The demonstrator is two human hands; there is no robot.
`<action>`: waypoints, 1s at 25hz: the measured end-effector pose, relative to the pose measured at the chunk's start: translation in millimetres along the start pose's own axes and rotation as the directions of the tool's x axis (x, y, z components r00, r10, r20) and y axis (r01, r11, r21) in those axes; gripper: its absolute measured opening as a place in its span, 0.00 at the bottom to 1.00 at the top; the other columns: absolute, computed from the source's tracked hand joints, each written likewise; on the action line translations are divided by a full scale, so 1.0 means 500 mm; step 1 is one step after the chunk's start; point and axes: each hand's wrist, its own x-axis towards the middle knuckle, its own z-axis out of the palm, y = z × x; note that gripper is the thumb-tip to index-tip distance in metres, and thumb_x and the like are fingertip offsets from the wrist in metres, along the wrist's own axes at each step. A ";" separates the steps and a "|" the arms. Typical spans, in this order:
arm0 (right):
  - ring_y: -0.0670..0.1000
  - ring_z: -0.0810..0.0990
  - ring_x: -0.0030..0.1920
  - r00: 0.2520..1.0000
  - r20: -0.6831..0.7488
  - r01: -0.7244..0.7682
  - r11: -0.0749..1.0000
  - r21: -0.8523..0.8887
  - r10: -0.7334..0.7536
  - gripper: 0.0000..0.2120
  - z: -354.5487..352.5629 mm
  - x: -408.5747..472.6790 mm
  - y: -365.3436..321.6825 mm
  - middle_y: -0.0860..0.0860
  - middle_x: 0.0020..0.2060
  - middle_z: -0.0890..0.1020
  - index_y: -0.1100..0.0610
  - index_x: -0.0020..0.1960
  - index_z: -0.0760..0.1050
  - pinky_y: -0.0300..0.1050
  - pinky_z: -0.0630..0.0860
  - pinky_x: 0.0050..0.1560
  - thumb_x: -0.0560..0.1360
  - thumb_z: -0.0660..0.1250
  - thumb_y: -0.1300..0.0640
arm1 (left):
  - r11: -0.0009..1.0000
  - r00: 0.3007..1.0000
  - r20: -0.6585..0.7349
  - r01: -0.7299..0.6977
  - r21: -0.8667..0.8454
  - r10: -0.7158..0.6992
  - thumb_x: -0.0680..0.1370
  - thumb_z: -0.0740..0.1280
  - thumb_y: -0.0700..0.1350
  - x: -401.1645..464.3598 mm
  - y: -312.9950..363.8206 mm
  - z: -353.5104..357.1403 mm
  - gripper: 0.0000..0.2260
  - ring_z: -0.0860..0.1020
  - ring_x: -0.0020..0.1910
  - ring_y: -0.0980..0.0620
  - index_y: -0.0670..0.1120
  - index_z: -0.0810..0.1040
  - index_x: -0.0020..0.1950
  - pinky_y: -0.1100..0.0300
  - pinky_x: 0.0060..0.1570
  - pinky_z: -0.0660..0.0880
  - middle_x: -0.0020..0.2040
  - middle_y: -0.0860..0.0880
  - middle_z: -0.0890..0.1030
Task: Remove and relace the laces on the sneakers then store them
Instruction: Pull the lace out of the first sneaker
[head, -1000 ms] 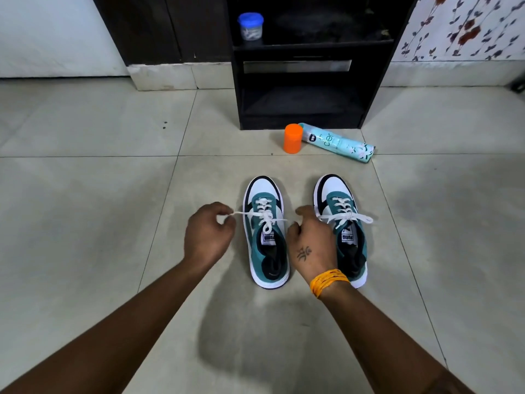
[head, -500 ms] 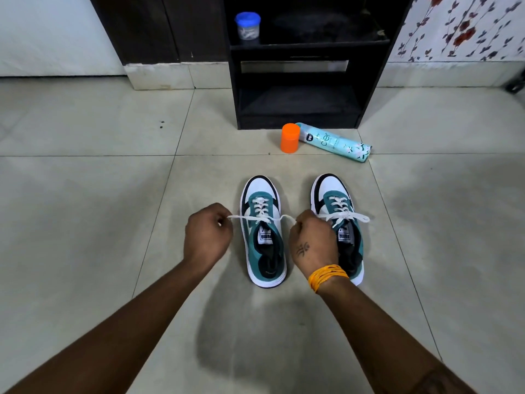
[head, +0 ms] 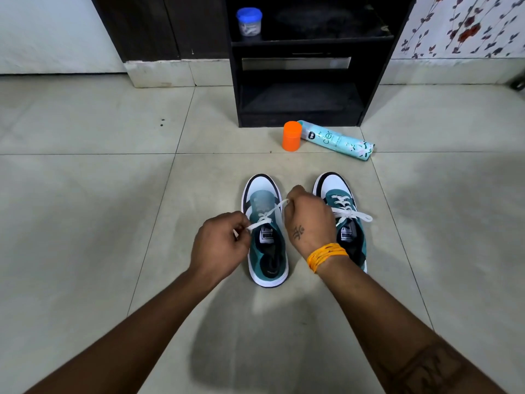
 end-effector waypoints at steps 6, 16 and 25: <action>0.50 0.84 0.50 0.992 0.006 0.111 0.874 0.473 -0.129 0.18 -0.003 0.000 -0.015 0.48 0.49 0.85 0.51 0.65 0.78 0.45 0.78 0.54 0.79 0.62 0.64 | 0.966 0.968 0.138 -0.182 -0.185 0.209 0.75 0.71 0.41 0.000 0.025 -0.006 0.06 0.79 0.36 0.60 0.50 0.87 0.47 0.62 0.39 0.75 0.42 0.58 0.84; 0.44 0.80 0.42 1.000 0.003 0.022 0.858 0.513 -0.028 0.07 0.039 -0.058 -0.012 0.45 0.43 0.83 0.51 0.44 0.81 0.49 0.80 0.48 0.72 0.71 0.63 | 0.995 0.998 -0.035 -0.047 -0.087 0.044 0.73 0.72 0.44 0.032 0.023 0.037 0.05 0.82 0.42 0.57 0.52 0.85 0.47 0.52 0.44 0.80 0.43 0.57 0.85; 0.45 0.80 0.42 0.997 0.000 0.071 0.878 0.473 -0.080 0.04 0.047 -0.060 -0.011 0.45 0.44 0.82 0.52 0.45 0.80 0.43 0.77 0.46 0.74 0.71 0.61 | 0.996 0.996 -0.067 0.045 -0.082 -0.050 0.75 0.68 0.41 0.020 0.030 0.035 0.03 0.77 0.36 0.53 0.48 0.78 0.42 0.52 0.37 0.76 0.36 0.55 0.80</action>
